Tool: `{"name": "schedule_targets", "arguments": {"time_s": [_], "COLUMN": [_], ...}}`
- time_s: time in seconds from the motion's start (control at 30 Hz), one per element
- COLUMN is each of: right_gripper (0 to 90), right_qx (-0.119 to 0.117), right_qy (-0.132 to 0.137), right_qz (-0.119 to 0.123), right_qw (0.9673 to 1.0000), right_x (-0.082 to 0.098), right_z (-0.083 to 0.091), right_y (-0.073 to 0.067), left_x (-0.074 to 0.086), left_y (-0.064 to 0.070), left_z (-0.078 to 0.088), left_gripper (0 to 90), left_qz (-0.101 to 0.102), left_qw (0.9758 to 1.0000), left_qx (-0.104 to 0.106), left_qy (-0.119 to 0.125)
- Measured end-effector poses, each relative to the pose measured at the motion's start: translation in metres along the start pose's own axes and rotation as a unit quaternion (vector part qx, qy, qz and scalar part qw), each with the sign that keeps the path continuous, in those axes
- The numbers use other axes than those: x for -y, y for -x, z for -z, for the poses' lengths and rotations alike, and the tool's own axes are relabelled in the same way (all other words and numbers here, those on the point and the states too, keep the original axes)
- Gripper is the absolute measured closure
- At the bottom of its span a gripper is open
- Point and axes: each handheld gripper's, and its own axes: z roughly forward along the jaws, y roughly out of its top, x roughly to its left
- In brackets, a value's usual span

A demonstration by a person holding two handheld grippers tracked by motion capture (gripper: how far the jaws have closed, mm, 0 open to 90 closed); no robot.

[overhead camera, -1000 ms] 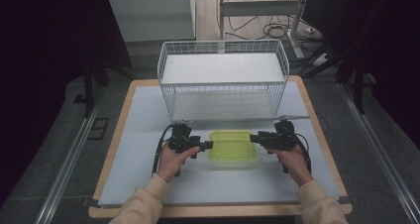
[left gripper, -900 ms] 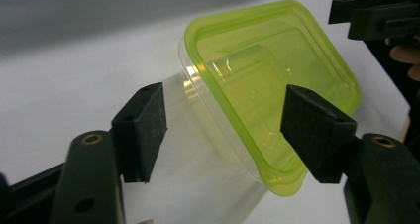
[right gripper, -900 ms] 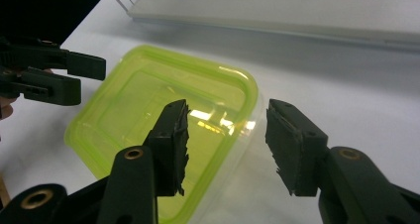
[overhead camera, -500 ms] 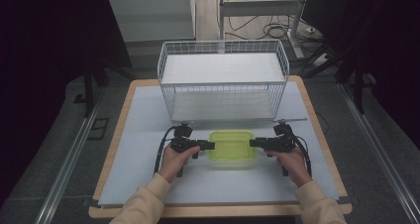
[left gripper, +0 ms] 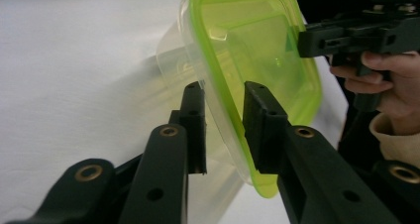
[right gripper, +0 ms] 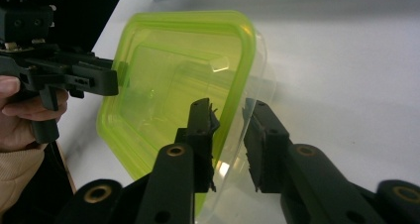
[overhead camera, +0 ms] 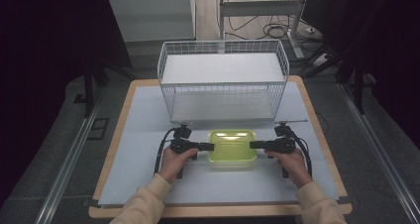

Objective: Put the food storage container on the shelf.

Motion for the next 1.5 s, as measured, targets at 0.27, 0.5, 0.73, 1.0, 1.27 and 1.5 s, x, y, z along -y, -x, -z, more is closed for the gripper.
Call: {"name": "schedule_targets", "arguments": {"time_s": [0.27,0.5,0.73,1.0,1.27,1.5], "right_gripper": [80.3,80.3,80.2,80.2,80.2,80.0], "right_qx": [-0.005,-0.011,-0.018,-0.029,-0.037,-0.037], "right_qy": [0.014,0.023,0.038,0.056,0.068,0.080], "right_qz": [0.000,0.003,0.014,0.034,0.049,0.067], "right_qw": [0.9999,0.9997,0.9990,0.9975,0.9958,0.9938], "right_x": [0.001,0.001,-0.001,-0.007,-0.017,-0.034], "right_z": [0.007,0.009,0.015,0.023,0.032,0.045], "right_y": [-0.006,-0.011,-0.018,-0.030,-0.042,-0.060], "left_x": [0.001,0.001,0.001,-0.004,-0.013,-0.031], "left_y": [0.009,0.011,0.014,0.026,0.035,0.045], "left_z": [0.010,0.016,0.023,0.037,0.050,0.065], "left_gripper": [81.7,81.7,81.7,81.7,81.7,81.8], "left_qz": [-0.023,-0.025,-0.024,-0.046,-0.062,-0.078], "left_qw": [0.9995,0.9992,0.9987,0.9972,0.9955,0.9935], "left_qx": [-0.006,0.002,0.015,0.012,0.015,0.019], "left_qy": [0.023,0.030,0.043,0.058,0.071,0.080]}}
